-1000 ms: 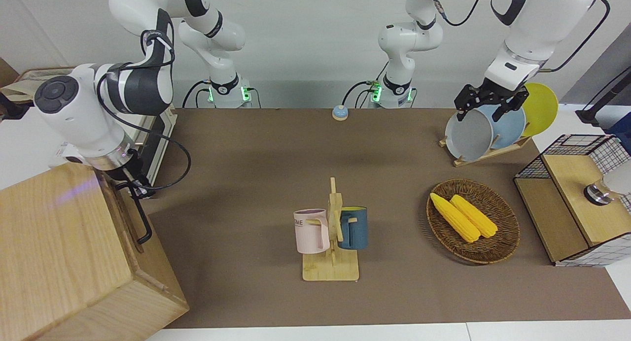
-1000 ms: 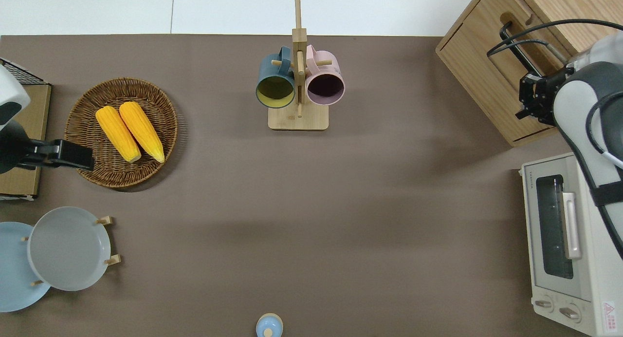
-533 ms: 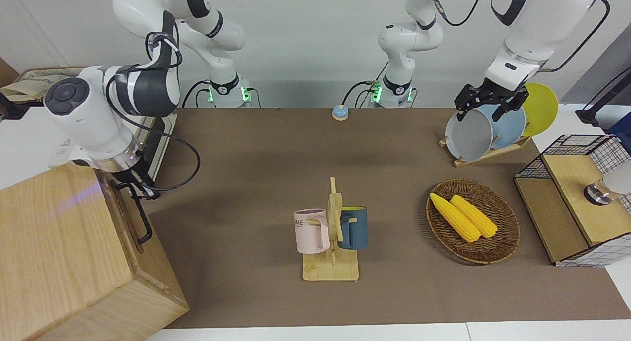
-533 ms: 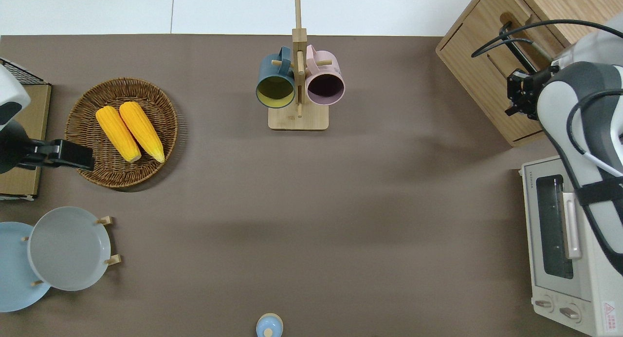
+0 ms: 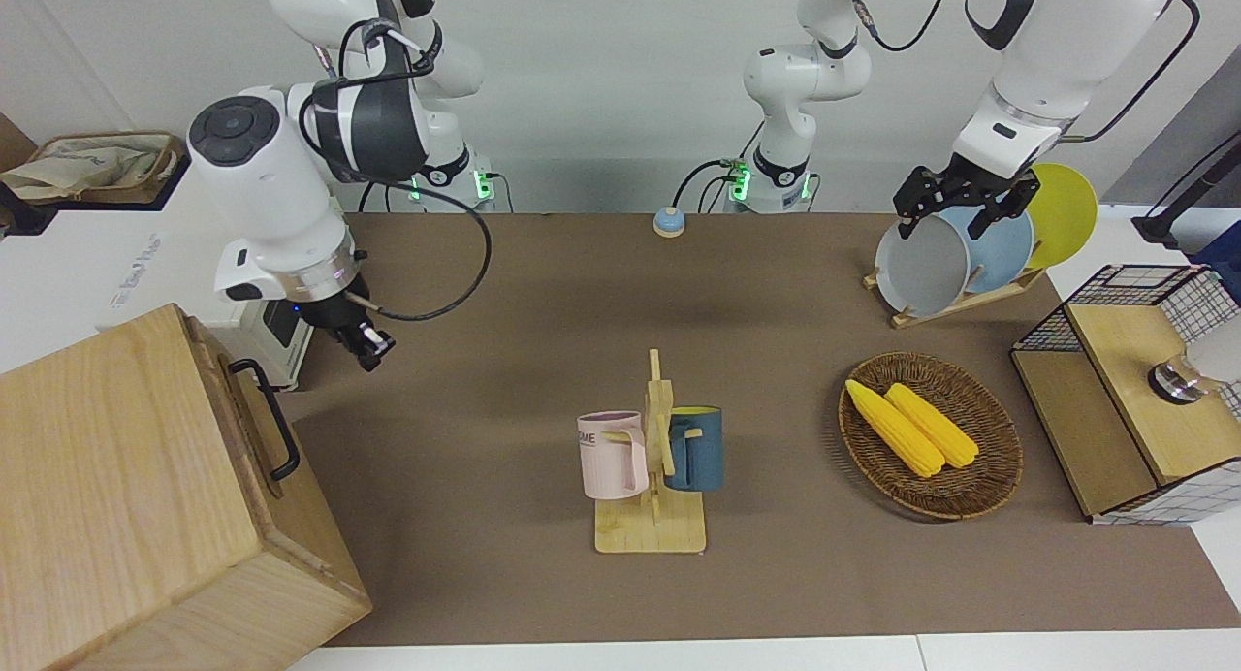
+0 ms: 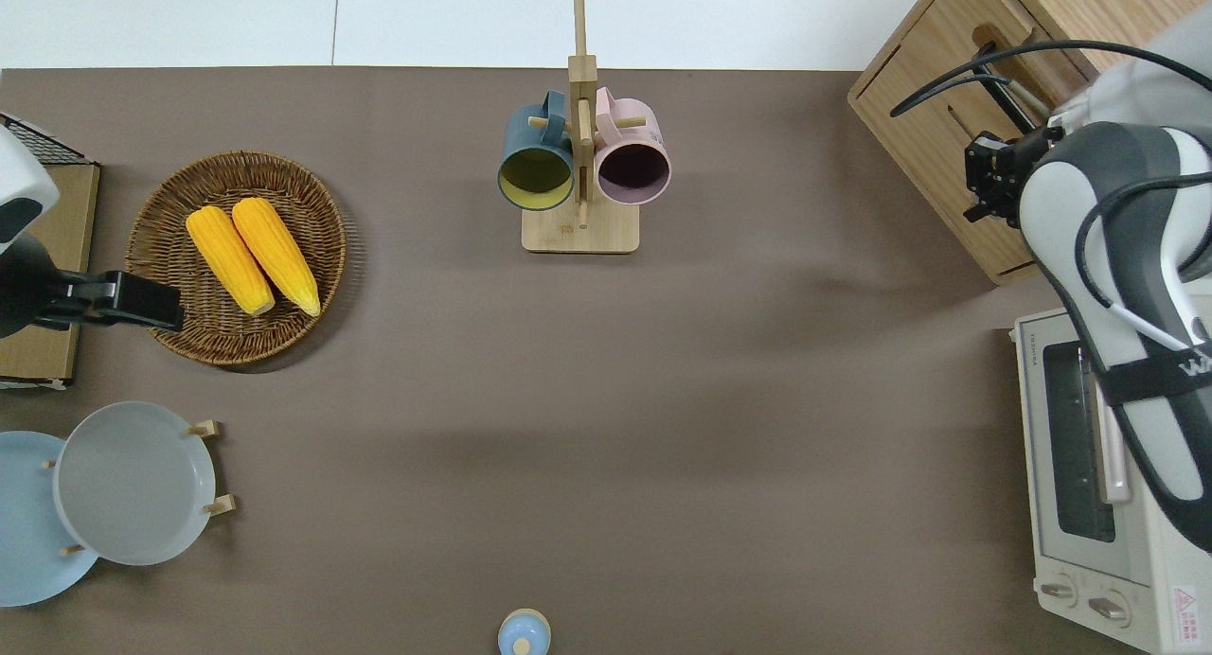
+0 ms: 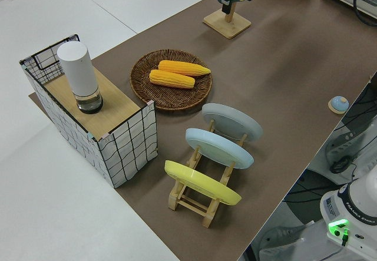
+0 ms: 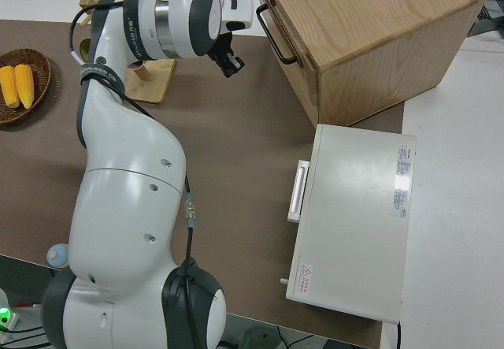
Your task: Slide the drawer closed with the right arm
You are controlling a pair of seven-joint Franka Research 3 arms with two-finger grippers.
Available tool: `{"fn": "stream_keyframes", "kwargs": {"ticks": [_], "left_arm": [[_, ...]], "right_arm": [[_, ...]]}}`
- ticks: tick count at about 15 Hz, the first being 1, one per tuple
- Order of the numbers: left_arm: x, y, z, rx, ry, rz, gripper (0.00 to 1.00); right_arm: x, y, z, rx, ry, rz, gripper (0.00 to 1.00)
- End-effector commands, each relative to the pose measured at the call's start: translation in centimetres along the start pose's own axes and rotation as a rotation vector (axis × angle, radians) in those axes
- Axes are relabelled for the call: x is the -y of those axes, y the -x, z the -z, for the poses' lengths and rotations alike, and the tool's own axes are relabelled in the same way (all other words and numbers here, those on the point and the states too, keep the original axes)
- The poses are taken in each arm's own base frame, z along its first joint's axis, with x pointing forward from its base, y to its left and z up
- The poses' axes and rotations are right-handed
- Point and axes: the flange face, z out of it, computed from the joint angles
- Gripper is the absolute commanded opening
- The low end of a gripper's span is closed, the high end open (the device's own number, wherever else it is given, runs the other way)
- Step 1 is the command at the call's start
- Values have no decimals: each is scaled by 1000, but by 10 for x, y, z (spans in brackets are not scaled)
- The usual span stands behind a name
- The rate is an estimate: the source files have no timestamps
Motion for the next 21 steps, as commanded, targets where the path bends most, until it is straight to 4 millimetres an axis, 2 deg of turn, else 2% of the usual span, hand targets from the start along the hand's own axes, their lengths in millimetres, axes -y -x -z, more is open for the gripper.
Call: {"fn": "stream_keyframes", "kwargs": {"ticks": [1, 3, 9, 15, 16, 17, 19, 20, 21], "left_arm": [[-2, 3, 5, 6, -18, 5, 993], [-2, 3, 6, 4, -18, 5, 993], [-2, 3, 4, 7, -18, 5, 993], [-2, 3, 6, 4, -18, 5, 993], [-2, 3, 5, 6, -18, 5, 993], [-2, 3, 5, 6, -18, 5, 993], [-2, 3, 4, 7, -18, 5, 993], [-2, 3, 6, 4, -18, 5, 993], [-2, 3, 5, 6, -18, 5, 993]], "right_arm": [[-9, 50, 42, -14, -18, 207, 0], [-9, 70, 63, -23, -18, 306, 0], [-32, 99, 110, -48, -18, 501, 0], [-46, 118, 130, -75, -22, 580, 6], [-47, 119, 133, -79, -23, 591, 70], [-48, 118, 134, -81, -23, 603, 210], [-50, 119, 135, -76, -23, 623, 613], [-49, 118, 136, -77, -24, 623, 878], [-48, 119, 136, -79, -24, 625, 982]]}}
